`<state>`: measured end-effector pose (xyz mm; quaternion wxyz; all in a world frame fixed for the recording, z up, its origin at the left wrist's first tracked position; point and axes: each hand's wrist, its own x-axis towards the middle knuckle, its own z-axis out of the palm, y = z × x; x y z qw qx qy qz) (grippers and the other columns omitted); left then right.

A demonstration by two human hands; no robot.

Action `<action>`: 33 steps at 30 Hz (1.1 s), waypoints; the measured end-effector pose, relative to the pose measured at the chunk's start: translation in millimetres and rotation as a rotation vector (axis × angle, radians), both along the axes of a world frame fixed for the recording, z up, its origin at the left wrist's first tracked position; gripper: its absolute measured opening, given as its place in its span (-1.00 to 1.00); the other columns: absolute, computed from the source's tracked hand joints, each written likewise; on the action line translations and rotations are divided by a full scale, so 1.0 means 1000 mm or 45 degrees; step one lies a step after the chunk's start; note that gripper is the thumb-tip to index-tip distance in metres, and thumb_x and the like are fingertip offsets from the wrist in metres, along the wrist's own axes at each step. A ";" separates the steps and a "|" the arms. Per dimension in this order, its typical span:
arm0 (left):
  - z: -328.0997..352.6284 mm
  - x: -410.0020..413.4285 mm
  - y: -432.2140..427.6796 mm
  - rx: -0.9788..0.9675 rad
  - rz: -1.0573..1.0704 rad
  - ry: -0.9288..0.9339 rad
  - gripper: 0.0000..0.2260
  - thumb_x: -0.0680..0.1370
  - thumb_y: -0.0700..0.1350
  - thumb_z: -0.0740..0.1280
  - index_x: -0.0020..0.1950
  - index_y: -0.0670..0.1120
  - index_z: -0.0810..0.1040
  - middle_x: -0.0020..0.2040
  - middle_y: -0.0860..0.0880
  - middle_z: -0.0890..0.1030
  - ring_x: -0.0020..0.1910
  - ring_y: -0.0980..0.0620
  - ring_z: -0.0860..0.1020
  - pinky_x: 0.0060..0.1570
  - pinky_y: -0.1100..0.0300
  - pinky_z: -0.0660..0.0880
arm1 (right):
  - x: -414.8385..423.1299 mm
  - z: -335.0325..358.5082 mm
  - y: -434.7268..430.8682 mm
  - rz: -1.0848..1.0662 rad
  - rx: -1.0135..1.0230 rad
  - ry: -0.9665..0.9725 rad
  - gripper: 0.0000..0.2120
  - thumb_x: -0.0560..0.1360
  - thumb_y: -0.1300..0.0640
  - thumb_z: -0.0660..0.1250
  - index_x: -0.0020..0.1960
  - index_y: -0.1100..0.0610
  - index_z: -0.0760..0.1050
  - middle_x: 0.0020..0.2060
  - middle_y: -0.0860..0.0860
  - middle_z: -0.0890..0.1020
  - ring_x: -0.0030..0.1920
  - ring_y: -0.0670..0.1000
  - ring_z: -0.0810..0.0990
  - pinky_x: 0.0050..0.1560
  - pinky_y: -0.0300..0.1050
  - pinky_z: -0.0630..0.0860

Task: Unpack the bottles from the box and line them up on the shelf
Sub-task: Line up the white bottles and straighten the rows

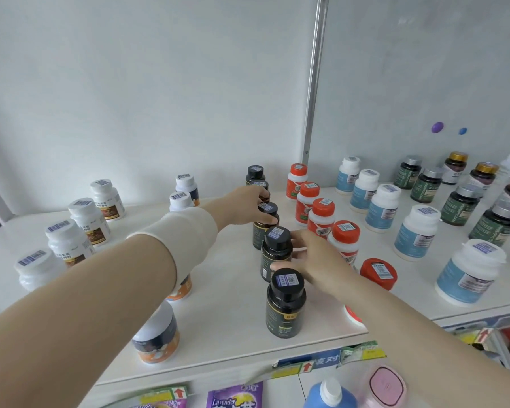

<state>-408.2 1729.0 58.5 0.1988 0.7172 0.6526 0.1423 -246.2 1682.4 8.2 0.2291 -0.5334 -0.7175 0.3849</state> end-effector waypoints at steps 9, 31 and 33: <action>0.071 -0.061 -0.056 0.199 0.117 0.260 -0.63 0.49 -0.04 0.39 0.28 -0.05 0.46 0.22 -0.01 0.55 0.13 0.02 0.50 0.18 0.14 0.42 | -0.015 0.087 -0.005 0.246 0.428 -0.388 -0.33 0.40 0.04 0.45 0.42 0.13 0.26 0.38 0.03 0.41 0.33 0.02 0.42 0.19 -0.23 0.32; 0.013 -0.177 -0.096 0.096 -0.042 0.624 -0.55 0.53 0.02 0.33 0.38 -0.02 0.32 0.25 -0.03 0.52 0.22 -0.08 0.50 0.16 0.04 0.44 | -0.130 0.054 -0.041 0.315 0.445 -0.911 -0.35 0.40 0.04 0.44 0.41 0.06 0.26 0.32 0.03 0.42 0.29 0.05 0.43 0.25 -0.02 0.43; 0.010 -0.168 -0.093 0.080 -0.022 0.368 -0.56 0.54 0.01 0.32 0.37 -0.06 0.33 0.26 -0.06 0.51 0.22 -0.09 0.49 0.18 0.06 0.42 | -0.129 0.041 -0.046 0.285 0.329 -0.630 -0.35 0.37 0.03 0.48 0.39 0.07 0.30 0.29 0.00 0.46 0.24 0.01 0.46 0.22 -0.05 0.46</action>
